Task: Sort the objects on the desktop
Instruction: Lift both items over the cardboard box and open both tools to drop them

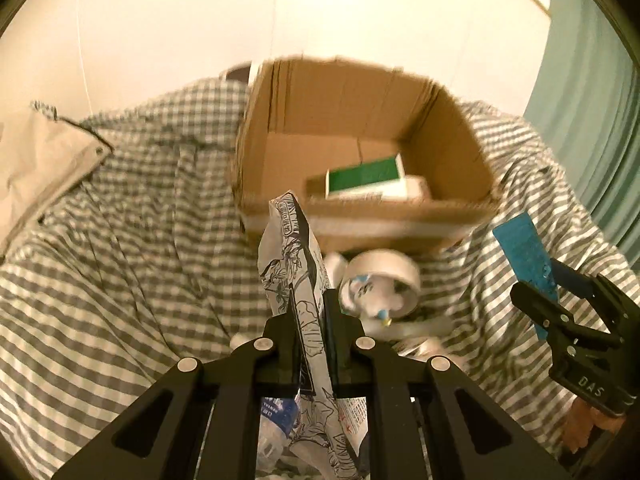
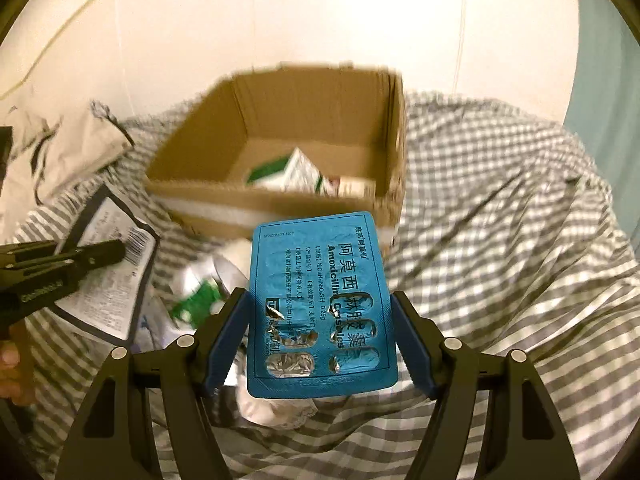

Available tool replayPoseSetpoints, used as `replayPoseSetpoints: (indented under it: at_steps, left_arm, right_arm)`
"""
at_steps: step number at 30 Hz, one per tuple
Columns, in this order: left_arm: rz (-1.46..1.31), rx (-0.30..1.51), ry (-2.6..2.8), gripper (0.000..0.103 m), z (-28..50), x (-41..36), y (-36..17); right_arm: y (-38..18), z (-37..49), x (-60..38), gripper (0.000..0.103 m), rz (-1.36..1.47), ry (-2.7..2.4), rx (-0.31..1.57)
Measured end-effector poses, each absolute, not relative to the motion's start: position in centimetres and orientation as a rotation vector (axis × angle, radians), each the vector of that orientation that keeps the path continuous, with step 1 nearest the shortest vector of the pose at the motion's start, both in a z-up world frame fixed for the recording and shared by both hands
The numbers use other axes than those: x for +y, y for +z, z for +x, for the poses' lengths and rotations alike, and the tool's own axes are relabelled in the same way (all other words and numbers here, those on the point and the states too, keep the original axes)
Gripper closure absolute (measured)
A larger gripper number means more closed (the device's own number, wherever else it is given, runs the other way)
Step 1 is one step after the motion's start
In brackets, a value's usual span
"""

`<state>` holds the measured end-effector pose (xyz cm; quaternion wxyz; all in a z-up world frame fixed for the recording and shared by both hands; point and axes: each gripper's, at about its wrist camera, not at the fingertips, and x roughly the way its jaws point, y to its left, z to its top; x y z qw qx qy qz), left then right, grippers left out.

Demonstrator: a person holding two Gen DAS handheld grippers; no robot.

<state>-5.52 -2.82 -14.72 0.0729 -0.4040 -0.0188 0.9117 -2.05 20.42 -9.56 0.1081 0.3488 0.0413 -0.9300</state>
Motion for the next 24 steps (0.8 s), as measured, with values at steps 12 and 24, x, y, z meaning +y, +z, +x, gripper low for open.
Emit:
replayPoseSetpoints:
  at_steps: [12, 24]
  left_arm:
    - [-0.816, -0.012, 2.852, 0.093, -3.0, -2.2, -6.5]
    - [-0.549, 0.056, 2.882, 0.093, -3.8, -1.2, -0.7]
  right_arm:
    - [-3.3, 0.7, 18.9, 0.033, 0.698, -2.840, 0.115]
    - [2.9, -0.6, 18.4, 0.033, 0.447, -2.877, 0.099]
